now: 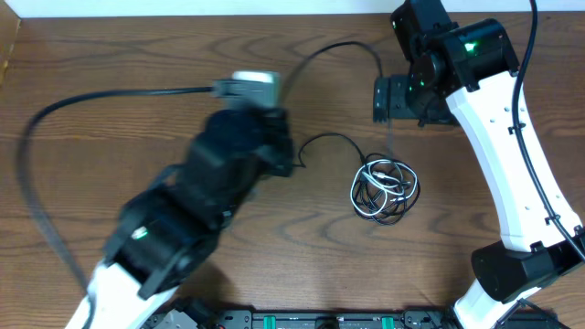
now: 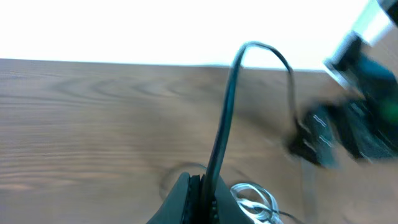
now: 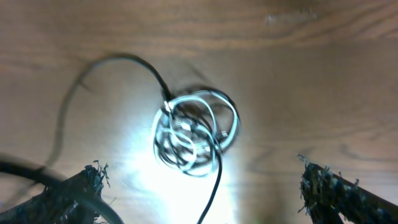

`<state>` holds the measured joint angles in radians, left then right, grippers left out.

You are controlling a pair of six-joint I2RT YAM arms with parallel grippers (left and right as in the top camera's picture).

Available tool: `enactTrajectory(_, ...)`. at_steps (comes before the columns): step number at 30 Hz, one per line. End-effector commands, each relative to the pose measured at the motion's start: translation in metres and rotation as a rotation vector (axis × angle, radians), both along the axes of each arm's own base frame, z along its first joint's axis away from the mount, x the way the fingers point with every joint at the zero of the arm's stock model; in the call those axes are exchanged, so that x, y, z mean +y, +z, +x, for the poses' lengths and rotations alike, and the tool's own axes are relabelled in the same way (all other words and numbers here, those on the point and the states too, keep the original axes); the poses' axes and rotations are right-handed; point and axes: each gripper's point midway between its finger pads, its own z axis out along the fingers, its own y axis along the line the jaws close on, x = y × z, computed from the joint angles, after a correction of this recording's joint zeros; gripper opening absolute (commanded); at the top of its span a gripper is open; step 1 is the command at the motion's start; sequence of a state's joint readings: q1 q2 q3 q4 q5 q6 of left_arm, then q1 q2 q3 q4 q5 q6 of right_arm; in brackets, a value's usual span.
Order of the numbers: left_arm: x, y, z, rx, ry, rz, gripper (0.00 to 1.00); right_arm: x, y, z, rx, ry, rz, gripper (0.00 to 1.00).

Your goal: Untangle cables

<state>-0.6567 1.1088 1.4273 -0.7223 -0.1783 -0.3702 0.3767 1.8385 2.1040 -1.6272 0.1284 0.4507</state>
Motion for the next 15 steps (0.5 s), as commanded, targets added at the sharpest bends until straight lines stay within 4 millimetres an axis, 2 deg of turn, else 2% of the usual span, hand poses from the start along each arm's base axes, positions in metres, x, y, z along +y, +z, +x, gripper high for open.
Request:
enactTrajectory(1,0.049,0.021,0.004,-0.053,0.17,0.0,0.08,-0.007,-0.009,-0.008,0.043,0.045,-0.051,0.99)
enactTrajectory(5,0.093,0.018,0.001,-0.031,0.299,0.006,0.07,-0.006,-0.029,-0.012,0.094,0.048,-0.056,0.99)
enactTrajectory(7,0.116,0.012,-0.001,0.002,0.389,-0.009,0.07,0.003,-0.039,-0.015,0.126,0.095,-0.013,0.99)
enactTrajectory(11,0.144,-0.002,-0.005,0.066,0.491,0.008,0.07,0.056,-0.049,-0.027,0.181,0.392,0.252,0.99)
enactTrajectory(14,0.152,-0.011,-0.007,0.104,0.515,0.029,0.07,0.095,-0.033,-0.044,0.18,0.642,0.503,0.99)
enactTrajectory(15,0.153,-0.013,-0.007,0.112,0.52,0.033,0.07,0.098,-0.031,-0.045,0.176,0.661,0.525,0.99)
